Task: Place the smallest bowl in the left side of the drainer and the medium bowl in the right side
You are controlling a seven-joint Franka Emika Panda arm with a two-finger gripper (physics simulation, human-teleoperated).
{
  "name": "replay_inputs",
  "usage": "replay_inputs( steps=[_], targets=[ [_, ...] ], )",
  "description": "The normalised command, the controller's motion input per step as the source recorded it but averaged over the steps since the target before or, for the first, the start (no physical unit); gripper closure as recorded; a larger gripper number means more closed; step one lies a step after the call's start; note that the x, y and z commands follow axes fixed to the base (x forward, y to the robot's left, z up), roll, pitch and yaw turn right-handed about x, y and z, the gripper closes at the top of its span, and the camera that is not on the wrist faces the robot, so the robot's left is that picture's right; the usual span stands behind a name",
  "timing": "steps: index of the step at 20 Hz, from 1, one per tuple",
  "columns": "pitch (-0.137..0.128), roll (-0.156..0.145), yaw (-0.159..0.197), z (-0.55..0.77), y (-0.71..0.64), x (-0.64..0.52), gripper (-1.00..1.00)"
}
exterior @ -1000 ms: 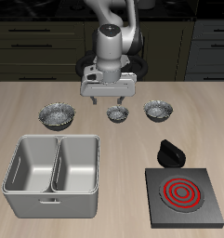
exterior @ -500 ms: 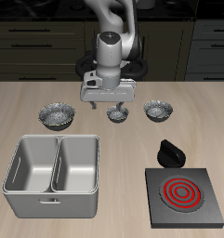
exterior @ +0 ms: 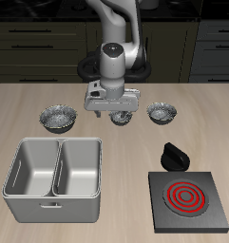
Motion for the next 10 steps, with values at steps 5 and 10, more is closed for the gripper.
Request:
replay_inputs(
  steps=[5,10],
  targets=[
    [0.001,0.009,0.001,-0.1,0.01,-0.06,1.0],
    [-0.02,0.011,-0.018,0.17,-0.06,0.01,1.0]
  ],
)
